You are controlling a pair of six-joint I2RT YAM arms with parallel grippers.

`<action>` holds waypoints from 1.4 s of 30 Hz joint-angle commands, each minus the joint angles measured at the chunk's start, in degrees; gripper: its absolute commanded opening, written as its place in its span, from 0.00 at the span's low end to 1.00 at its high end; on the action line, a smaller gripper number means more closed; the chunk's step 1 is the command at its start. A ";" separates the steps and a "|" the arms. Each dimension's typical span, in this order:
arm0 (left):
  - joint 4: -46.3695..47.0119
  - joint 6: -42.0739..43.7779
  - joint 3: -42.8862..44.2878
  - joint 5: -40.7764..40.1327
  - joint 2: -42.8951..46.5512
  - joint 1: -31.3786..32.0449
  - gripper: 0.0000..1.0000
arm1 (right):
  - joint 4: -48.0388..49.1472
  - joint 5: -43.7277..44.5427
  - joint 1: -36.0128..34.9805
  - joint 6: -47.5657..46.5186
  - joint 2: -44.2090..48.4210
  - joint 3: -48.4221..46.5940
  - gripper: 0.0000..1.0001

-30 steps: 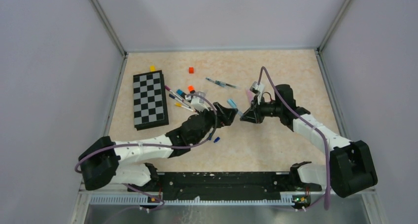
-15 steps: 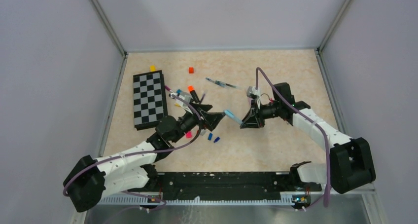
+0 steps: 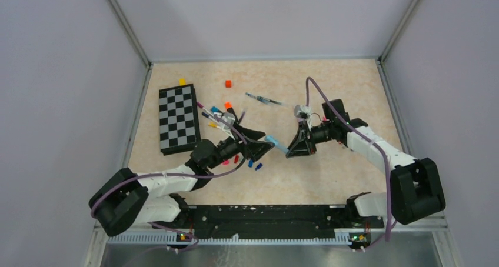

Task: Open the pen caps
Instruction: Open the pen cap from the pen.

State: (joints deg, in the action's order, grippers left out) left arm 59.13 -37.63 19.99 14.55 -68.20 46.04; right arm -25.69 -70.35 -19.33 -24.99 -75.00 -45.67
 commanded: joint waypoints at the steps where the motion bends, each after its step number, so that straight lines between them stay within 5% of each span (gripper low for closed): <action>1: 10.93 -0.96 -1.12 5.51 -2.13 -1.40 0.83 | 0.19 -5.15 -0.32 -1.57 -0.58 -2.93 0.00; 21: 32.38 -8.42 2.05 17.52 -17.15 -2.25 0.29 | 0.55 -8.21 -0.48 -0.33 -2.13 -3.02 0.00; 42: 35.89 -9.04 2.08 15.43 -17.87 -2.27 0.48 | -0.15 -7.52 -1.14 -0.74 -3.12 -3.20 0.00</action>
State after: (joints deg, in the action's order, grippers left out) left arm 85.38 -47.07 20.58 30.41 -86.80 43.57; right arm -26.68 -77.49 -19.49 -24.86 -77.56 -46.26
